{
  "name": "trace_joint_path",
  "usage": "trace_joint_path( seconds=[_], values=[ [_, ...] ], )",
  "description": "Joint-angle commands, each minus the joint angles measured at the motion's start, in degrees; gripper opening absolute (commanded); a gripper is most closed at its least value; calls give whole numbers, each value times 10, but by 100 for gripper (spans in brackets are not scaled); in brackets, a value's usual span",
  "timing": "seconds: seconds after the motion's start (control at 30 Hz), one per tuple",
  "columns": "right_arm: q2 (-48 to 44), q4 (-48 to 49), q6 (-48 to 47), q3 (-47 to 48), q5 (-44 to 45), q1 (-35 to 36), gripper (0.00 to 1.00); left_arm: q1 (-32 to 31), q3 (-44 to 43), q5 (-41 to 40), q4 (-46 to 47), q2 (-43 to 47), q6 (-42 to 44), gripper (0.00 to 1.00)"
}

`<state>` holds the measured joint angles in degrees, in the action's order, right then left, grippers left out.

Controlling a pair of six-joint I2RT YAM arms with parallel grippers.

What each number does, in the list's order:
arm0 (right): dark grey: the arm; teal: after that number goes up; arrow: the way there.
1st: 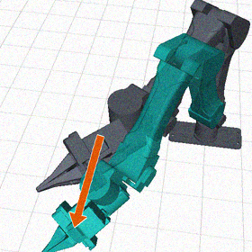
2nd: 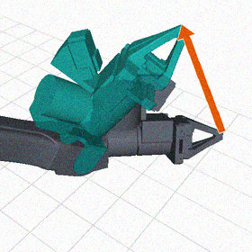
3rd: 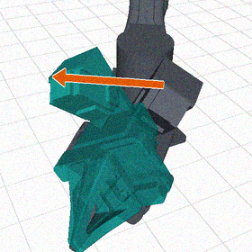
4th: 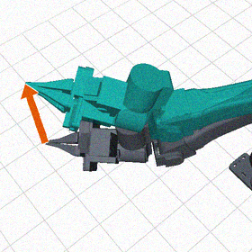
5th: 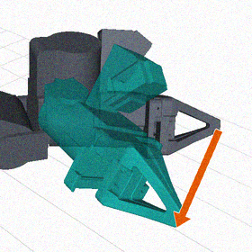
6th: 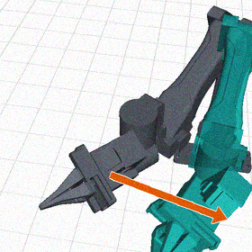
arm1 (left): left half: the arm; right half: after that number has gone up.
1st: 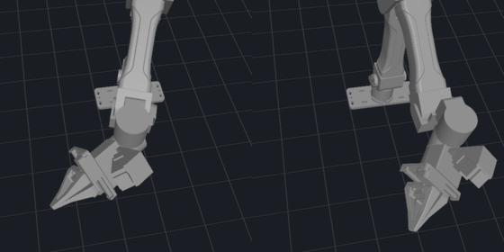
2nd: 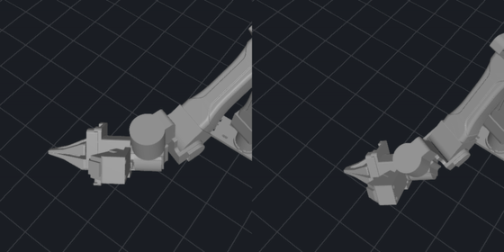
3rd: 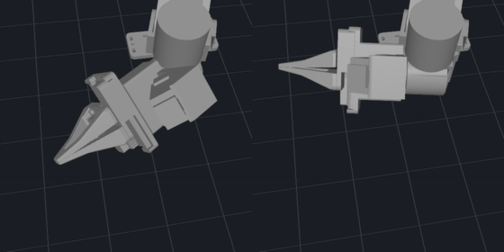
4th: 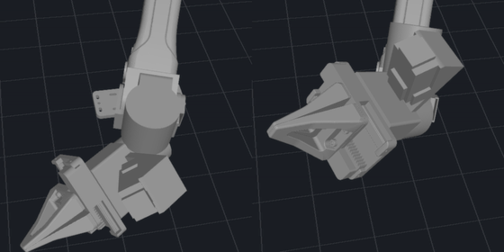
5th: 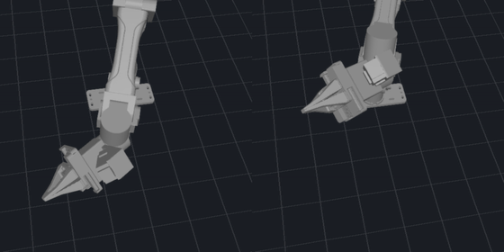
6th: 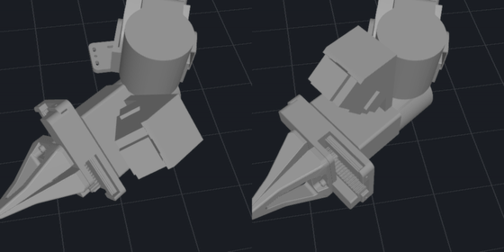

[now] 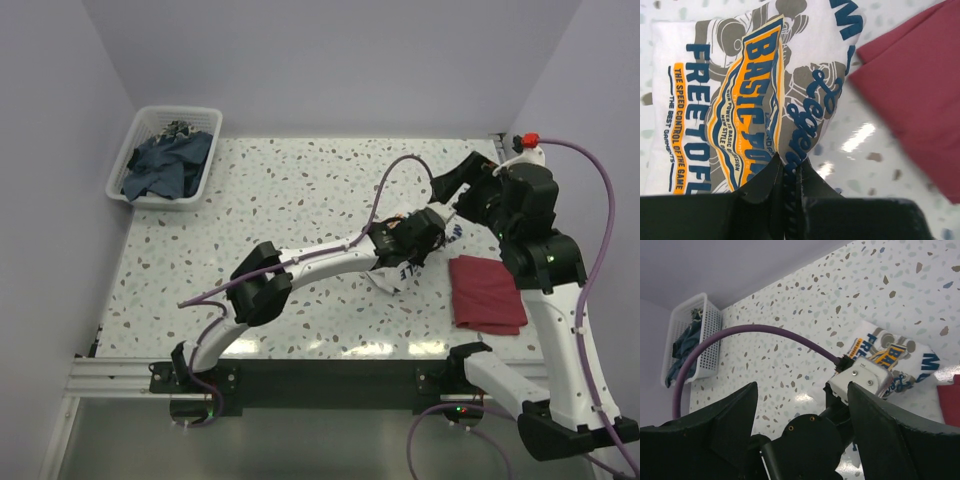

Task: Fold and stack the tank tops
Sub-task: Neatly place the folded tank top to the corner

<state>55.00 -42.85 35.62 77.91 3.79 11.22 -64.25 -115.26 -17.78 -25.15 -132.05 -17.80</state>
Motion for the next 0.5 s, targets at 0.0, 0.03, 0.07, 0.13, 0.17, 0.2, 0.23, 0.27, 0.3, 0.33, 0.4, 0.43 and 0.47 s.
trace_joint_path(
  seconds=[0.0, 0.03, 0.07, 0.13, 0.17, 0.2, 0.23, 0.27, 0.3, 0.33, 0.4, 0.43, 0.47],
  values=[
    [-11, -1, 5, 25, -28, 0, 76, 13, -27, 144, 6, 40, -125, 0],
    [-12, -5, 6, 29, -32, 0, 76, 16, -23, 162, 27, 40, -140, 0],
    [-14, -7, 6, 32, -34, 0, 76, 17, -19, 175, 38, 40, -154, 0],
    [-16, -11, 7, 40, -37, 0, 76, 17, -17, 207, 66, 38, -194, 0],
    [-15, -14, 8, 43, -37, 0, 76, 17, -15, 217, 75, 36, -209, 0],
    [-15, -15, 9, 47, -37, 0, 76, 17, -14, 225, 84, 35, -239, 0],
    [-16, -14, 10, 50, -42, 0, 76, 17, -10, 231, 106, 35, -254, 0],
    [-15, -15, 12, 51, -56, 0, 76, 17, 0, 238, 119, 34, -272, 0],
    [-15, -15, 13, 53, -58, 0, 76, 17, 7, 245, 133, 35, -307, 0],
    [-14, -20, 14, 58, -60, 0, 76, 15, 13, 250, 162, 35, -322, 0],
    [-15, -24, 13, 61, -61, 1, 76, 11, 22, 257, 186, 29, -355, 0],
    [-16, -26, 12, 63, -61, 1, 76, 6, 16, 256, 191, 22, -360, 0],
    [-17, -27, 12, 66, -60, 0, 76, 4, -1, 249, 186, 16, -370, 0]
  ],
)
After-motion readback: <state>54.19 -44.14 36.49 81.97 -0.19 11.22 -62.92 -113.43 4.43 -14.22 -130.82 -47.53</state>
